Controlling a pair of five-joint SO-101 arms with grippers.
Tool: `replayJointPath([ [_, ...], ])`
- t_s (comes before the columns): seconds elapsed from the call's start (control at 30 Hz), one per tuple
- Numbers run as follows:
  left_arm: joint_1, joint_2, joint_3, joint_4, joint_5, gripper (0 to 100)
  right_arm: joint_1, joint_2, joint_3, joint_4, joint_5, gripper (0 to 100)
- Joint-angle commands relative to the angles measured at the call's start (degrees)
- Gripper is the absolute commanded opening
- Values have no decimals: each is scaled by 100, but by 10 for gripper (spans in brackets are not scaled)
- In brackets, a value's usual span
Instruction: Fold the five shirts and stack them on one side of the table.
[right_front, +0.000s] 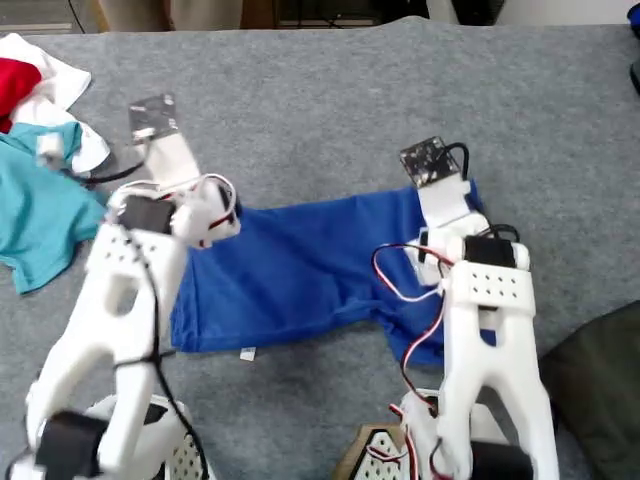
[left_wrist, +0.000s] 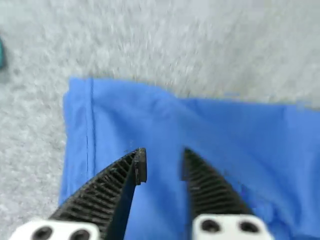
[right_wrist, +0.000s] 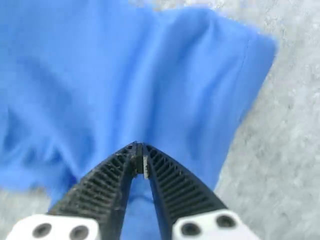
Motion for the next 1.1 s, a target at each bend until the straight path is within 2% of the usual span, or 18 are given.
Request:
replayJointPath([
  [0.0, 53, 963, -334, -62, -237, 18, 84, 549, -374, -659, -246, 6],
  [0.33, -158, 2774, -1459, 290, -149, 19, 110, 2765, -1912, -835, -826, 6],
  [0.63, -888, 4567, -2699, -255, -193, 19, 286, 4901, -3916, -826, -826, 6],
  [0.8, -958, 5358, -4053, 387, -185, 19, 470, 5851, -5095, -651, -826, 6],
  [1.07, -949, 6334, -6207, 1468, -185, 19, 479, 6624, -7363, 598, -1020, 6],
])
